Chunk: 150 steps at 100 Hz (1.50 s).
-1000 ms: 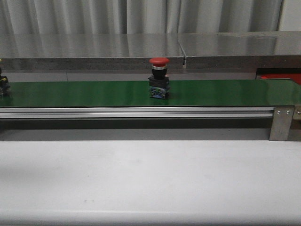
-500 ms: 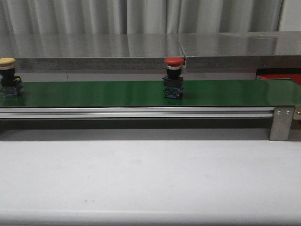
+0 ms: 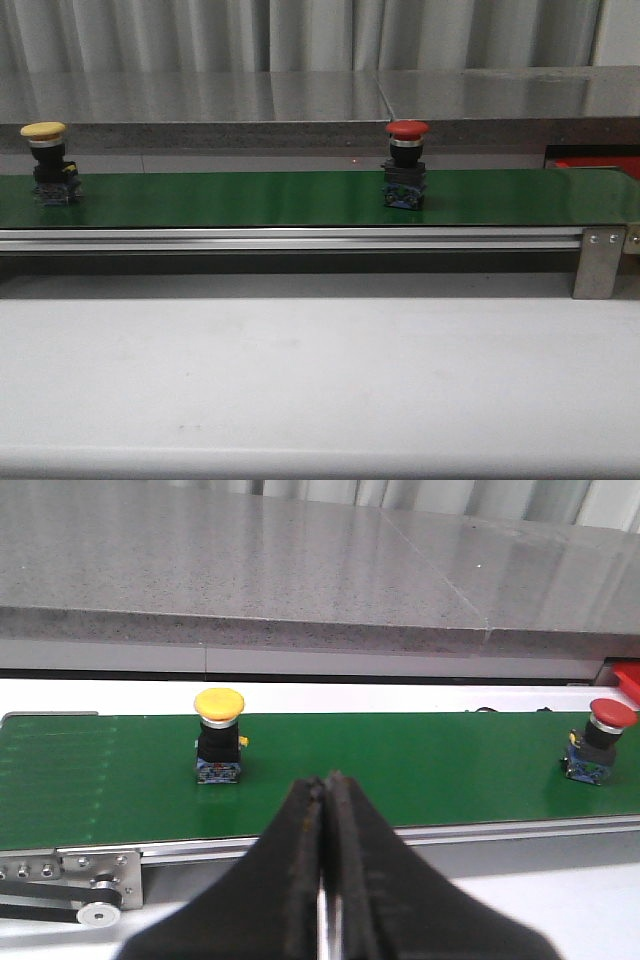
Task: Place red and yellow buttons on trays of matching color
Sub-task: 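Lower the right gripper onto the red button riding the belt and grasp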
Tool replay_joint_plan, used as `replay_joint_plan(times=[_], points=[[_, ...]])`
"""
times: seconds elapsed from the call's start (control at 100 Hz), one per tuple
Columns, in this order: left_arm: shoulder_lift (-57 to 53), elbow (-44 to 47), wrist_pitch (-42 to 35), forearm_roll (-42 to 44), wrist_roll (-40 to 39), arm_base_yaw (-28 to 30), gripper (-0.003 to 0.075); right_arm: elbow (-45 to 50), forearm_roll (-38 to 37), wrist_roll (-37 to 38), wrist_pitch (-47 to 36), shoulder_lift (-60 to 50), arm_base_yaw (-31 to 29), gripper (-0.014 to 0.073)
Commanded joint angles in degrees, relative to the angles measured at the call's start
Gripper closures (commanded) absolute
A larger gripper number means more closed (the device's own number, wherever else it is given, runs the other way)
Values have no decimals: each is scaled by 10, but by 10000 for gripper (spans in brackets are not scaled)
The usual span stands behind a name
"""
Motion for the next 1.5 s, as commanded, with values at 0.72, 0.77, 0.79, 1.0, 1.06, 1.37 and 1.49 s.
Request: replay_joint_plan(times=[0.72, 0.77, 0.79, 1.0, 1.06, 1.37, 1.49], points=[[1, -16, -39, -13, 0, -3, 739, -278, 34, -87, 20, 502, 43, 7], [1, -16, -39, -13, 0, -3, 739, -296, 34, -97, 17, 527, 50, 7], [1, -16, -39, -13, 0, -3, 739, -303, 34, -101, 17, 537, 53, 7], [1, -16, -39, -13, 0, -3, 739, -373, 34, -111, 34, 625, 58, 7], [1, -16, -39, -13, 0, -3, 739, -389, 34, -111, 35, 642, 58, 7], [1, -16, -39, -13, 0, -3, 739, -457, 33, -117, 31, 714, 58, 9], [1, -16, -39, -13, 0, -3, 739, -469, 33, -117, 26, 734, 57, 77]])
